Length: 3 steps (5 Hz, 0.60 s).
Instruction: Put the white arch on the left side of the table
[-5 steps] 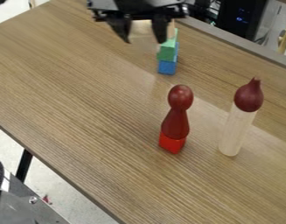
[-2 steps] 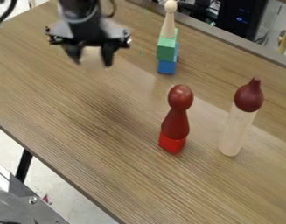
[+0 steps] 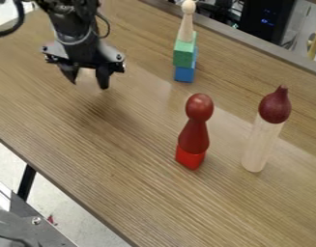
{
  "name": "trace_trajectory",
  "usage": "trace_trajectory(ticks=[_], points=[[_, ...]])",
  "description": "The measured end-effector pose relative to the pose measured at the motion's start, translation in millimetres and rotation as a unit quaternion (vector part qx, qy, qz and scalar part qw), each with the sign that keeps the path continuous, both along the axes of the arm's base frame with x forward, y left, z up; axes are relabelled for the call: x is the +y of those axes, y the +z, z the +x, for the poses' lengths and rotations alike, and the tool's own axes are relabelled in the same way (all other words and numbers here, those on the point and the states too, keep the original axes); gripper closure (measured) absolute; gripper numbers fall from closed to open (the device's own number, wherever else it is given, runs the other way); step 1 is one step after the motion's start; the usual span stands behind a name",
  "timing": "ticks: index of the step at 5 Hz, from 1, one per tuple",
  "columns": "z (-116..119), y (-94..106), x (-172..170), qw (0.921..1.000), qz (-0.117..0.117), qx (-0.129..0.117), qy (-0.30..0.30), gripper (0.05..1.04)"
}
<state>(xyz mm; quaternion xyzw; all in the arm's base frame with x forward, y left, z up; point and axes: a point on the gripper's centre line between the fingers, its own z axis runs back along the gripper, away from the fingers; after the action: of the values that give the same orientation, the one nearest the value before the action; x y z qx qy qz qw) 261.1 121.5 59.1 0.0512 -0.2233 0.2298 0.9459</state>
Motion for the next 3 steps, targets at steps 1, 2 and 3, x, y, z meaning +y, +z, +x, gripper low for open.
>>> trace_trajectory(ticks=[1,2,3], points=[[1.6,-11.0,2.3,0.9997,-0.004,0.021,-0.010,0.495],[-0.9,-18.8,5.1,0.9993,0.003,0.036,-0.012,0.442],[0.0,-18.5,5.9,0.9993,0.007,0.035,-0.012,0.149]])
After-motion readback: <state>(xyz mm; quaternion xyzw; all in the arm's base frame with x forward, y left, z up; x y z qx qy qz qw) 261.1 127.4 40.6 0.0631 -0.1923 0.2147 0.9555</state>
